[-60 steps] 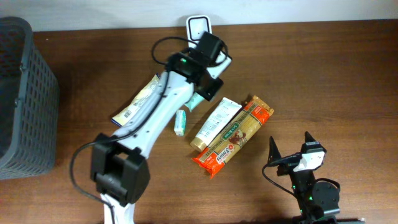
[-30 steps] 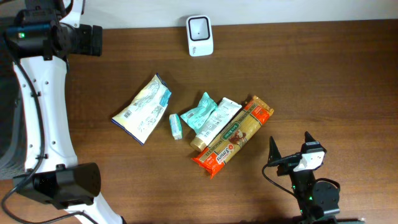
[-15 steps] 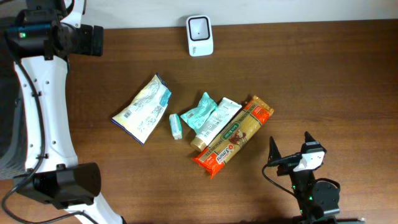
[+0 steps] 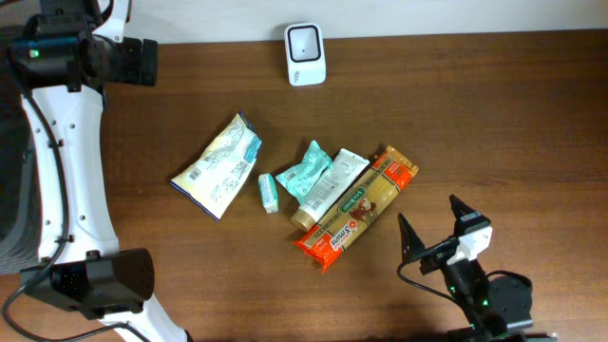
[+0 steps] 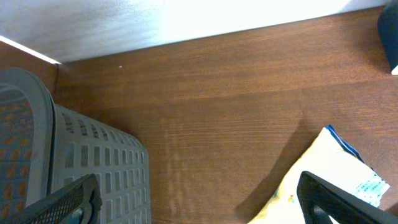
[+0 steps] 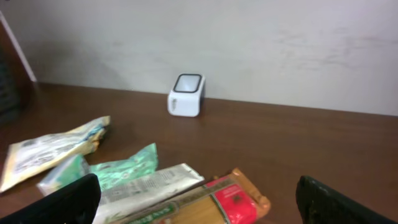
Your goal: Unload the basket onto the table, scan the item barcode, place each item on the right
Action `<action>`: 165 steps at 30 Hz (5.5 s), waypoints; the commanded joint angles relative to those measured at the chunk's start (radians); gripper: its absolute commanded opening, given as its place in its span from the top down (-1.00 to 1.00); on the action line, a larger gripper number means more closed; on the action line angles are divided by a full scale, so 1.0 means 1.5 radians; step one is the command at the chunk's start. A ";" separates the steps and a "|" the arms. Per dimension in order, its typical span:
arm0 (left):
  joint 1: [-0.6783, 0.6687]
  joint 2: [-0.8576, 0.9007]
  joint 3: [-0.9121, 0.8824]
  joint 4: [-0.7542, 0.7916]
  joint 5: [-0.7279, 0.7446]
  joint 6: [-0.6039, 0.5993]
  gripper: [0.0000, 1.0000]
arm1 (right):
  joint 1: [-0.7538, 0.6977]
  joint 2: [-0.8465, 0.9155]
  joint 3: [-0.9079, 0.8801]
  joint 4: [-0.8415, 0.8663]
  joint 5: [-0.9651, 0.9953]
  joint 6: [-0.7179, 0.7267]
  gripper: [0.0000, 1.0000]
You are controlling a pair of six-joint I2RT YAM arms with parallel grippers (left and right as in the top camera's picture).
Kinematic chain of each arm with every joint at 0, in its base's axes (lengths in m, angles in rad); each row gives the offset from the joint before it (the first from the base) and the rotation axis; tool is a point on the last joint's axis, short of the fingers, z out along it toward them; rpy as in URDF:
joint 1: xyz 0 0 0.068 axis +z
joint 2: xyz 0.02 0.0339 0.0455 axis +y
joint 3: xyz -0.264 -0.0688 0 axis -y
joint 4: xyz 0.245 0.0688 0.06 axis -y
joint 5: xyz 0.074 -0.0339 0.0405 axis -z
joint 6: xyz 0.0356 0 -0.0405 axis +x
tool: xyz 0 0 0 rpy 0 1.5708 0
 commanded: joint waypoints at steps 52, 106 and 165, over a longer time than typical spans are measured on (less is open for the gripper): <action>0.001 -0.003 0.003 0.000 0.002 0.010 -0.98 | -0.034 0.974 0.564 -0.333 0.015 0.413 0.92; 0.001 -0.003 0.003 0.000 0.002 0.010 -0.99 | 0.122 1.225 0.728 -0.277 -0.090 -0.028 -0.82; 0.001 -0.003 0.003 -0.001 0.002 0.010 -0.98 | 0.261 1.275 0.832 -0.610 0.478 0.172 0.53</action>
